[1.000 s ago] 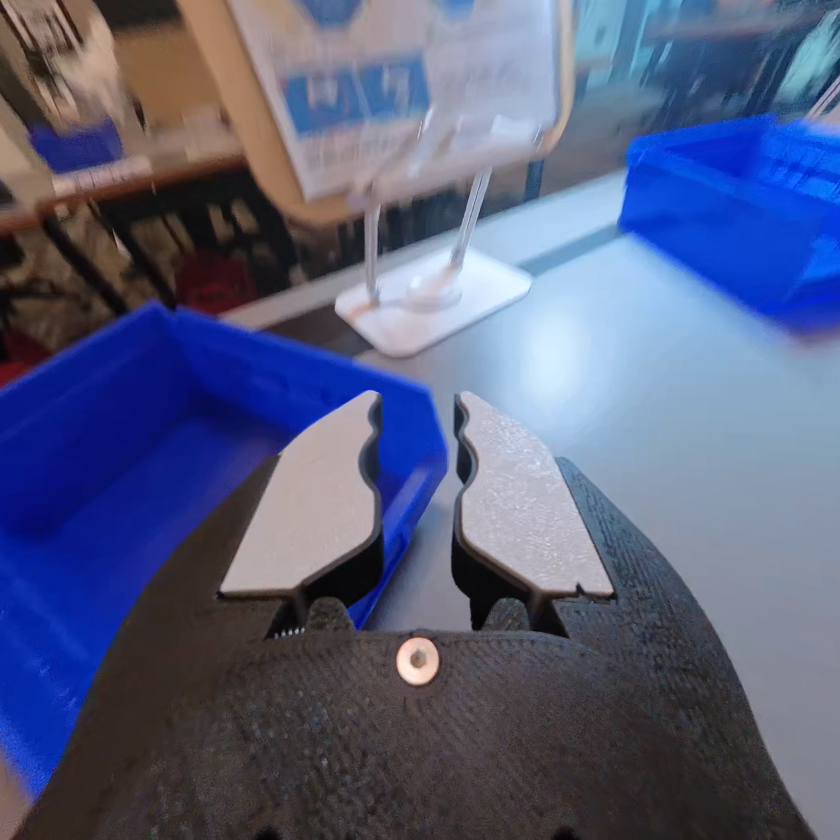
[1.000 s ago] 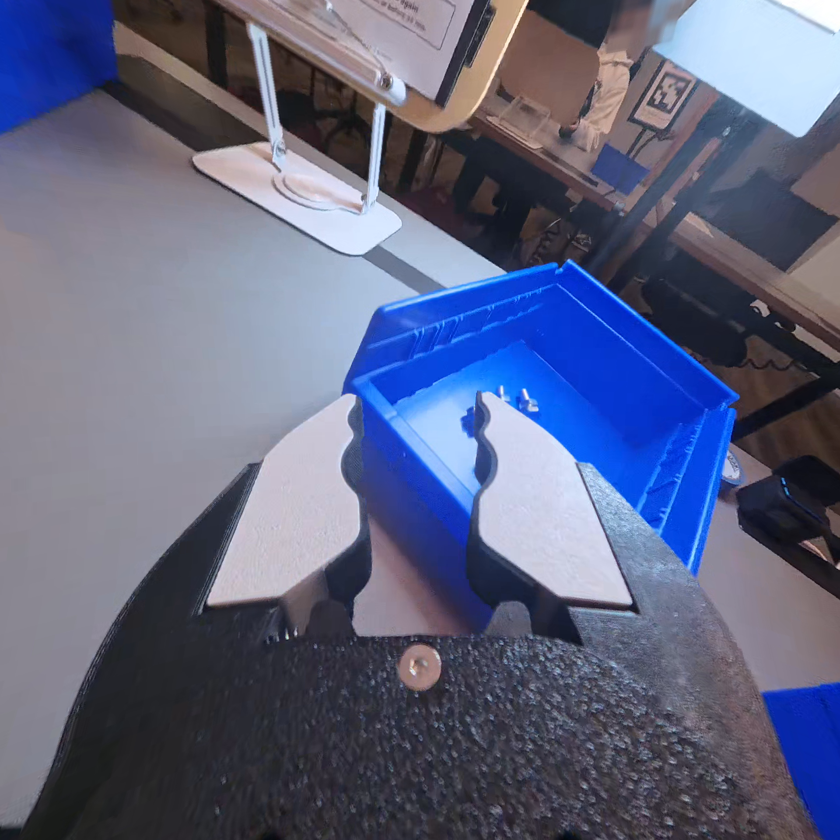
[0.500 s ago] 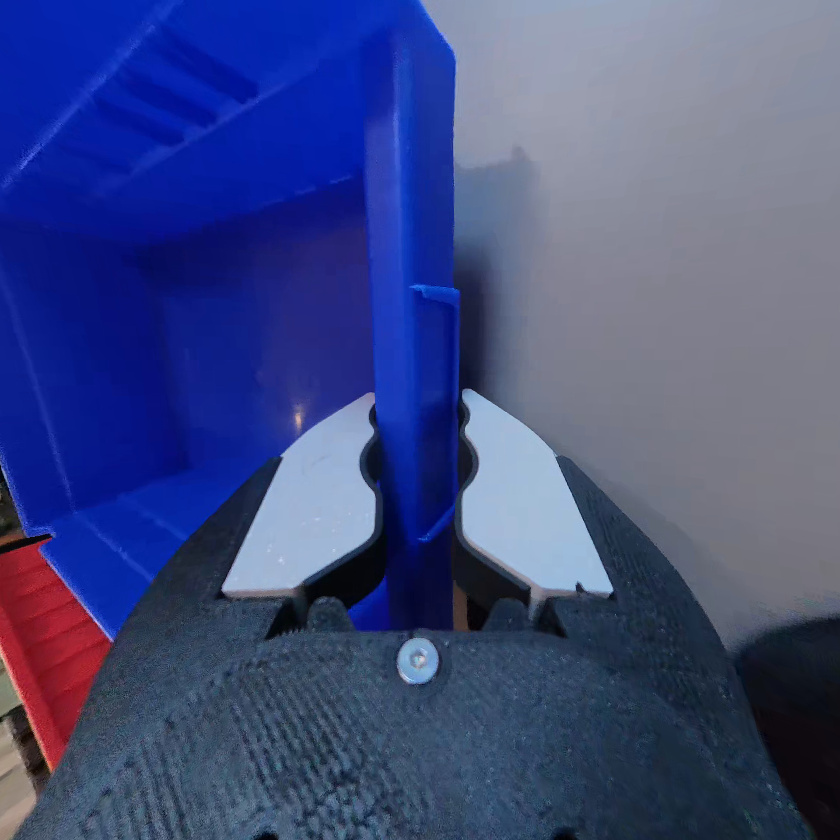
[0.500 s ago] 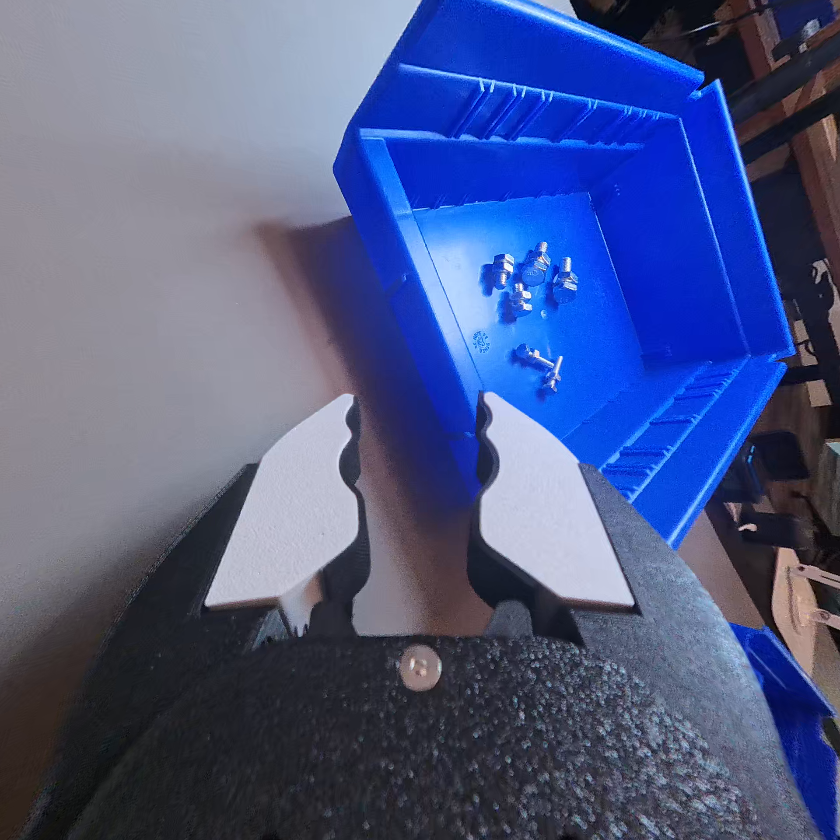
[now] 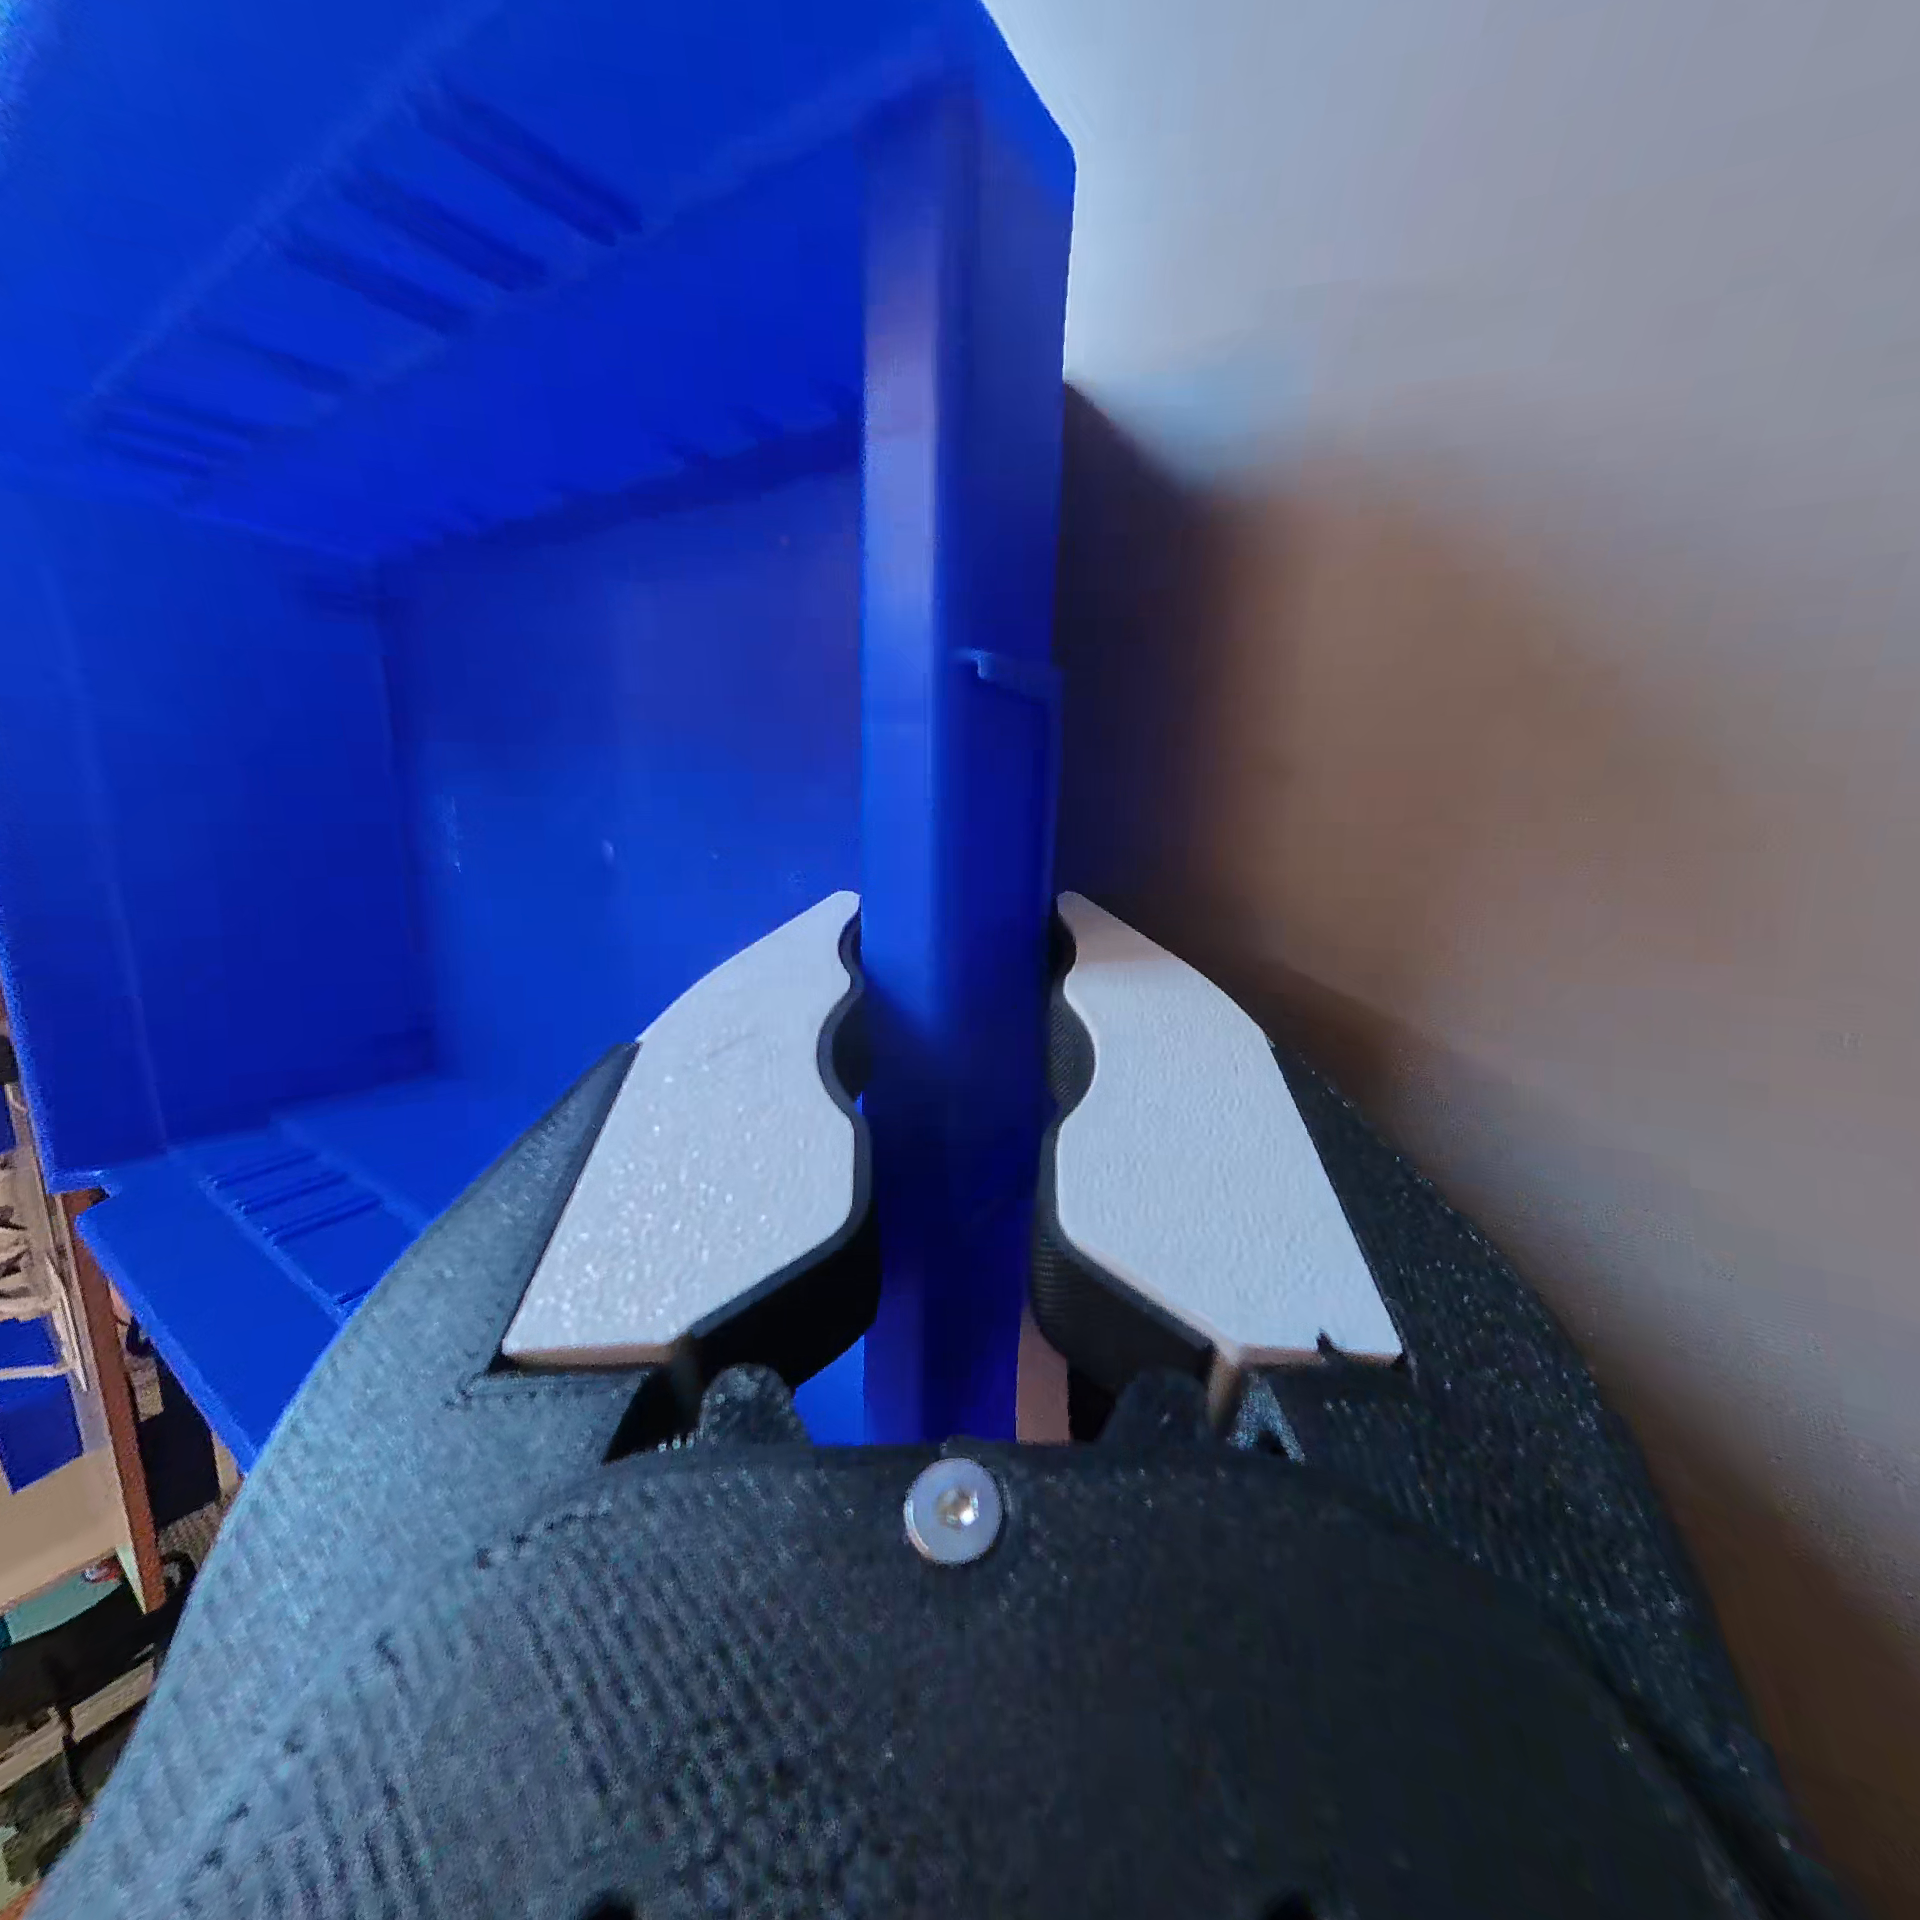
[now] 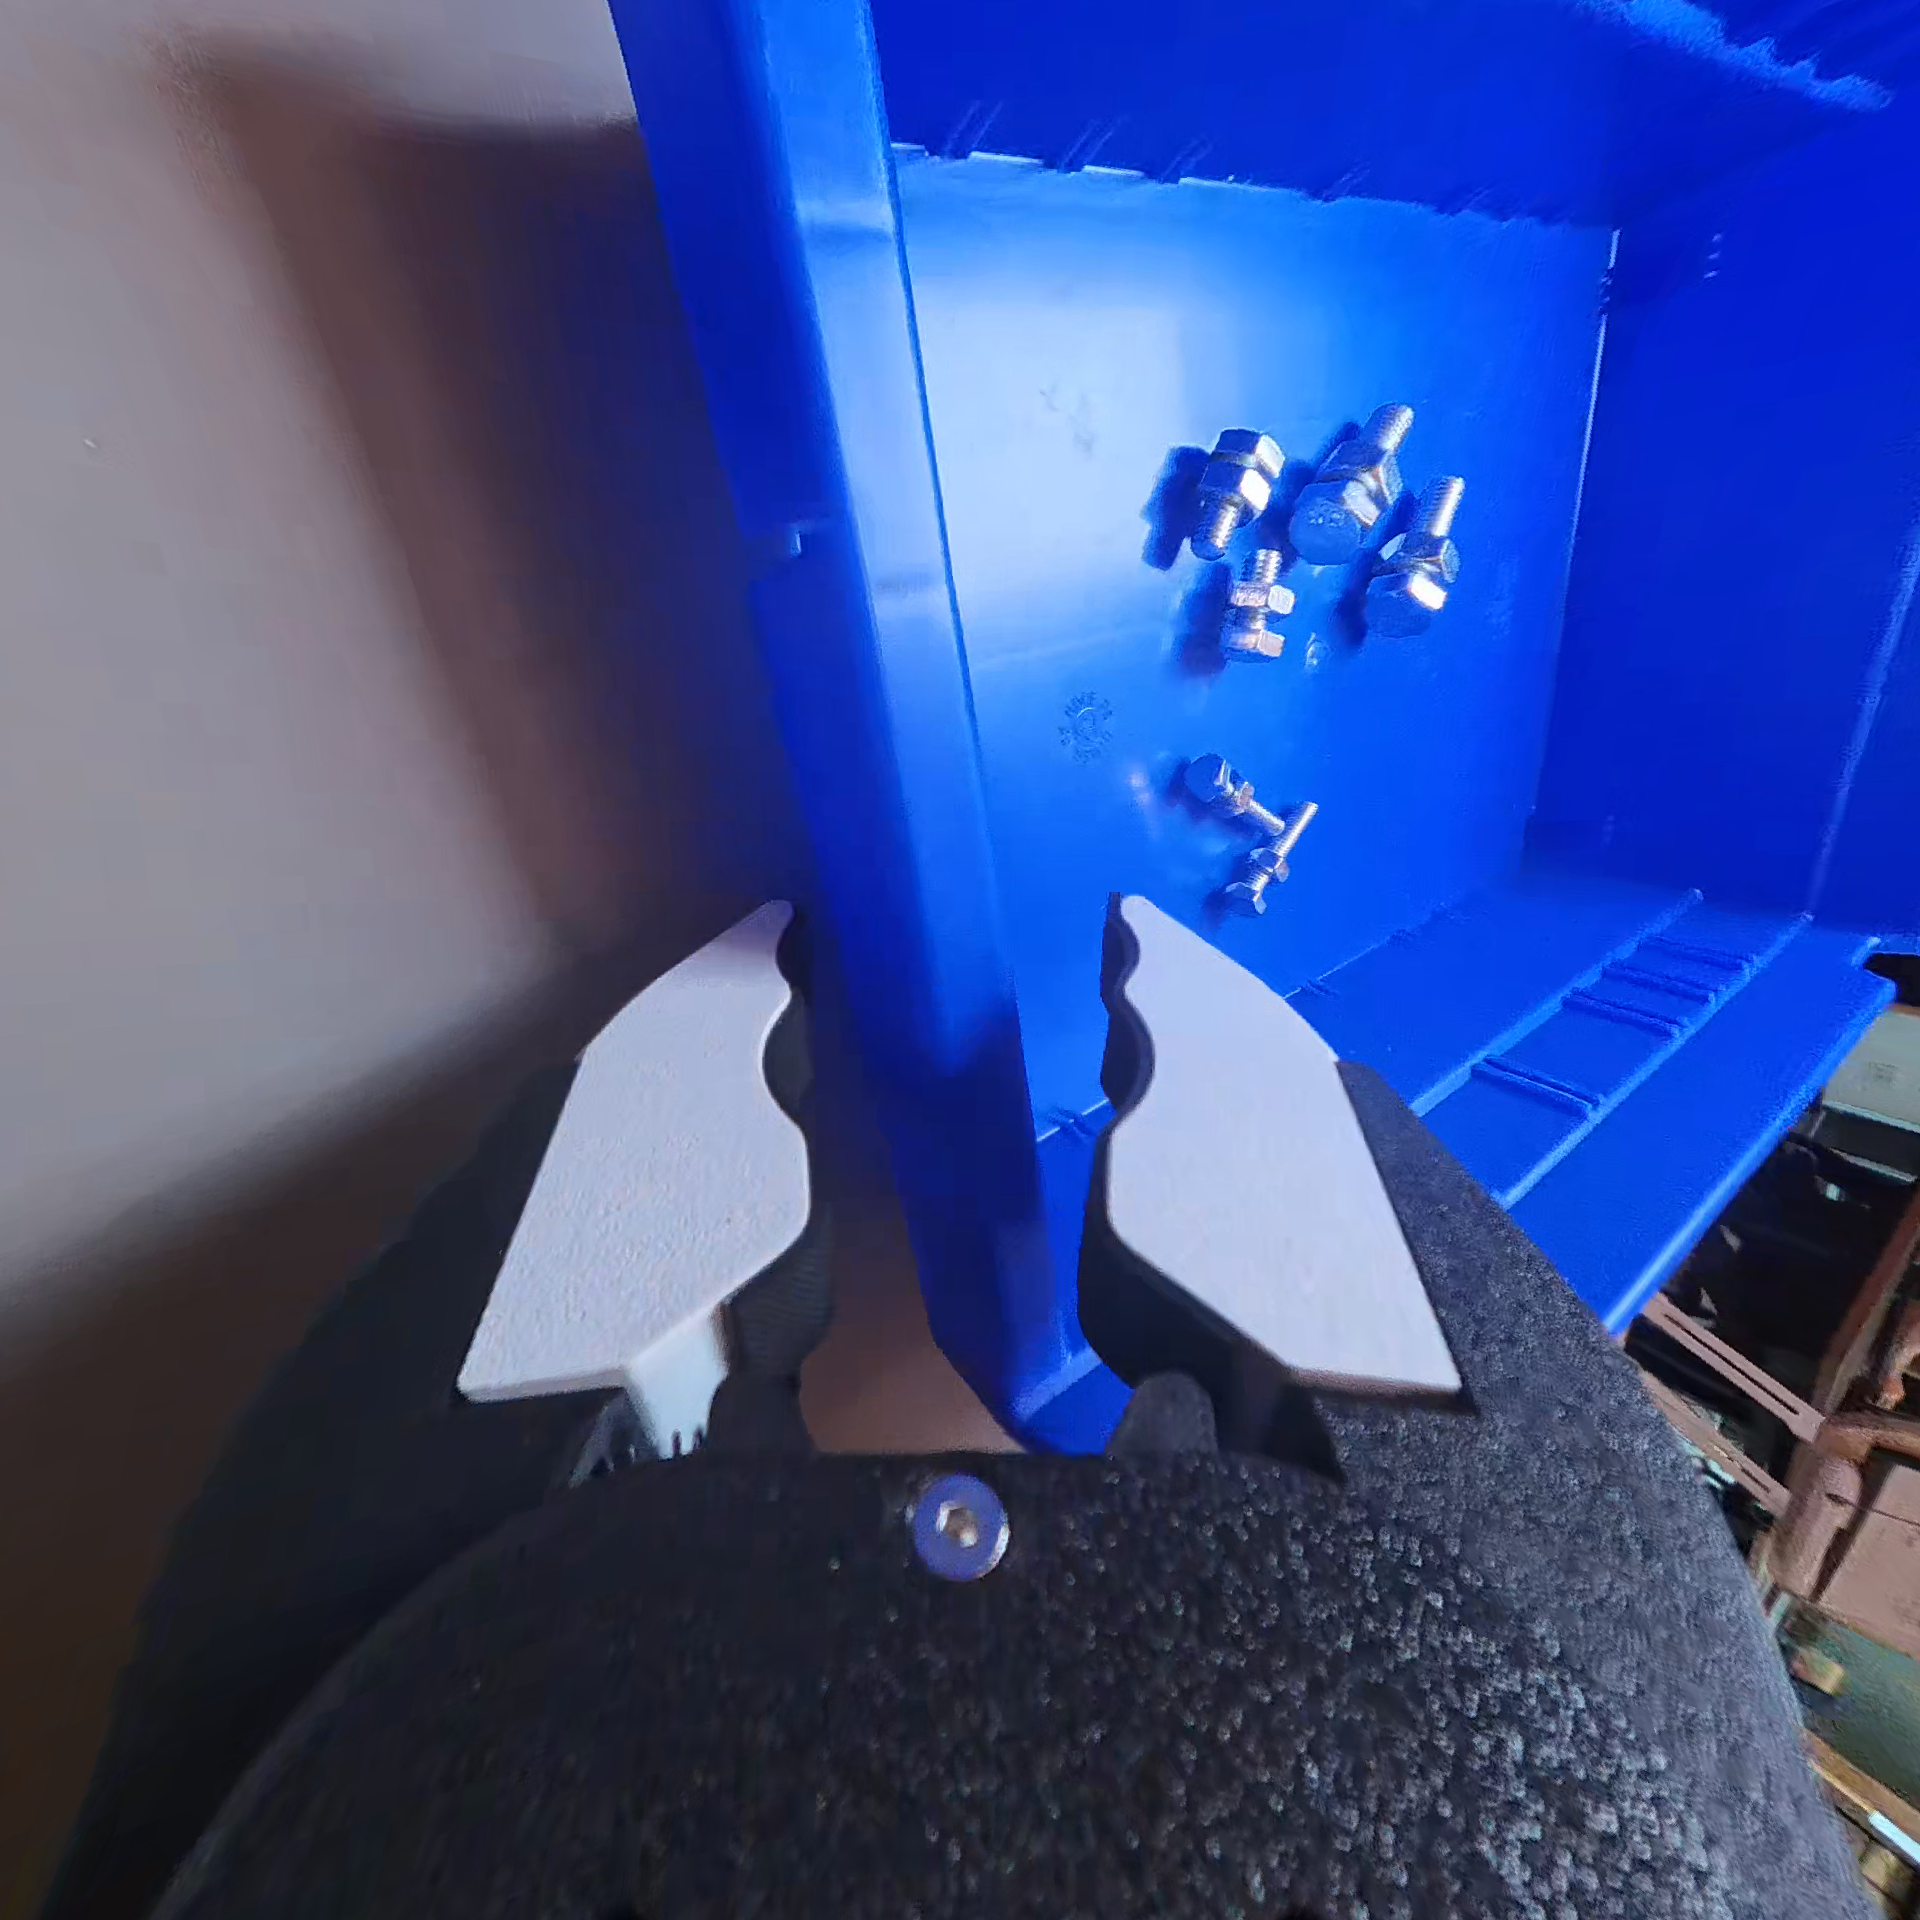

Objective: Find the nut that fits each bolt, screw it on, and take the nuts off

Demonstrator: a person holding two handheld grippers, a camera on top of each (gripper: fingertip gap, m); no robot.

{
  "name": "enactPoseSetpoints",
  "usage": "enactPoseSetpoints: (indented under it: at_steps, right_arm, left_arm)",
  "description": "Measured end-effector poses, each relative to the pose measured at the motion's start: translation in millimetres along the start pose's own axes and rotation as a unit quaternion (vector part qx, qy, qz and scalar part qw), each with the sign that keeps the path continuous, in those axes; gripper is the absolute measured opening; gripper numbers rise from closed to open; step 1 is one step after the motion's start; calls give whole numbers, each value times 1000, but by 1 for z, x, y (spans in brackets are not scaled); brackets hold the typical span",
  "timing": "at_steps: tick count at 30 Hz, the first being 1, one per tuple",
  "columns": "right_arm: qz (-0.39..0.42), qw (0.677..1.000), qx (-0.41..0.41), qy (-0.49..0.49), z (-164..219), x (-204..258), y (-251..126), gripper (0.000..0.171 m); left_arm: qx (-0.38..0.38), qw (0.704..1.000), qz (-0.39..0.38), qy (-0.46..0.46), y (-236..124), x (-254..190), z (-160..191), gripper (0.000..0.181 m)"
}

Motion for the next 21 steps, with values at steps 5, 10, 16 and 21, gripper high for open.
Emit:
enactPoseSetpoints:
  at_steps: [5, 10, 16, 21]
  right_arm:
    - [-28, 999, 17, -14, -2, -4, 4, 53]
    - [-60, 997, 0, -51, -4, 5, 5, 30]
    - [-44, 995, -29, -85, -6, 47, -23, 30]
    - [-42, 995, -45, -77, -14, 118, -69, 31]
  left_arm:
    - [-32, 999, 11, -42, 22, 30, -23, 49]
    - [-165, 983, 18, -79, -33, 12, -47, 47]
    - [-255, 951, 104, -141, -67, -5, -65, 39]
    - [-296, 912, 201, -199, -69, -18, -85, 37]
Point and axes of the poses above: each gripper's, where its closed fingertips meet, y out along the fingers, z out of its underside, x = y × z across the jaws, the point moved 3 cm from there along -y, back along the fingers, and after that the axes turned 13 degrees about x, right-handed, at the moved point
